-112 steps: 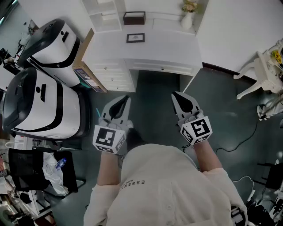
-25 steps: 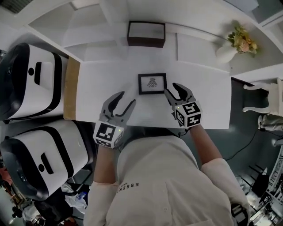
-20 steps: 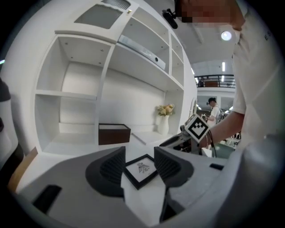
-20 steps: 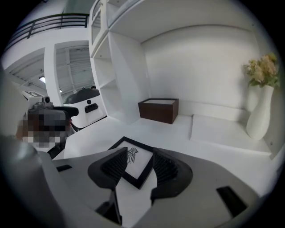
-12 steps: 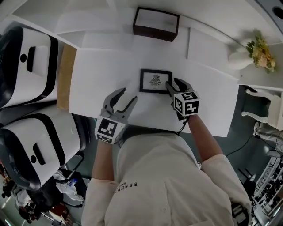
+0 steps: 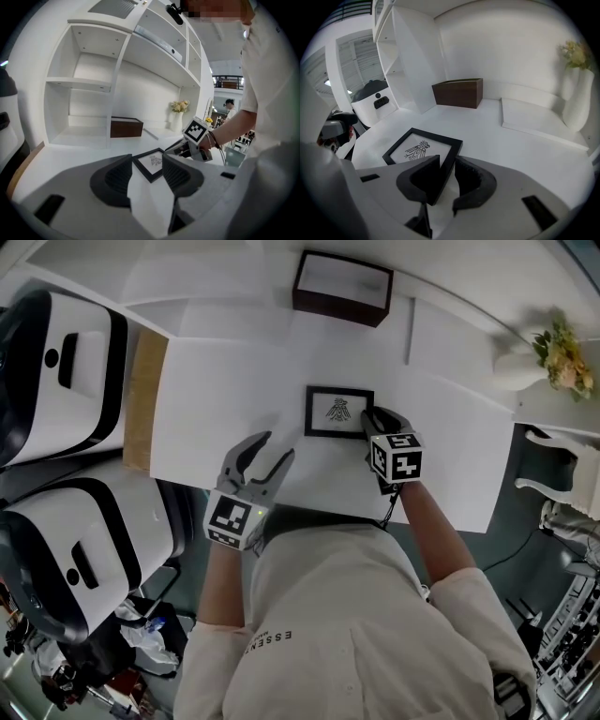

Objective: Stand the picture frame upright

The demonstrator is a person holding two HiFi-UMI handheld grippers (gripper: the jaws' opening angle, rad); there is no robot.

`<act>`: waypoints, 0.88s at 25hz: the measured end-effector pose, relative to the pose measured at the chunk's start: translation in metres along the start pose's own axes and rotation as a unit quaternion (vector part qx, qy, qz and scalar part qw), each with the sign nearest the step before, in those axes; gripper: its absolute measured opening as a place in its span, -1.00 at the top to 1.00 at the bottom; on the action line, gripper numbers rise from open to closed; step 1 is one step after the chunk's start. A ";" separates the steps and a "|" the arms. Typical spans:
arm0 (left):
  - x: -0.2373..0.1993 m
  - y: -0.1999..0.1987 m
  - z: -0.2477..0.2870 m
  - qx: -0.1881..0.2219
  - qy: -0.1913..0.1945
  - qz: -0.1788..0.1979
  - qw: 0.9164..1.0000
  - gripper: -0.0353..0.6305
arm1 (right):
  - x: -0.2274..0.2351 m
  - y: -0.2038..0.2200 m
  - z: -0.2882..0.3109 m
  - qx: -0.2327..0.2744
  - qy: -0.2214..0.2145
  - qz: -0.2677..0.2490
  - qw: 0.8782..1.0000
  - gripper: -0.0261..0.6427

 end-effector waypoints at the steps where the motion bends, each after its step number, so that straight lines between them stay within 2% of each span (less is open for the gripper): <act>1: -0.001 0.000 -0.001 -0.001 0.000 0.001 1.000 0.34 | 0.000 0.000 0.000 -0.001 0.002 0.001 1.000 0.59; 14: 0.006 0.011 -0.024 -0.013 0.024 0.015 1.000 0.34 | -0.022 0.021 -0.015 -0.014 0.027 0.022 0.999 0.59; 22: 0.020 0.015 -0.037 -0.017 0.052 0.031 0.998 0.34 | -0.038 0.042 -0.031 -0.020 0.040 0.035 0.998 0.59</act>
Point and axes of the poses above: the fingertips, and each gripper's own axes: z forward along the fingers, x to its right, y out of its underside, the point moved 1 cm from there along -z, backward along the fingers, and after that the axes turned 6 degrees about -z, right-handed, at the moved point
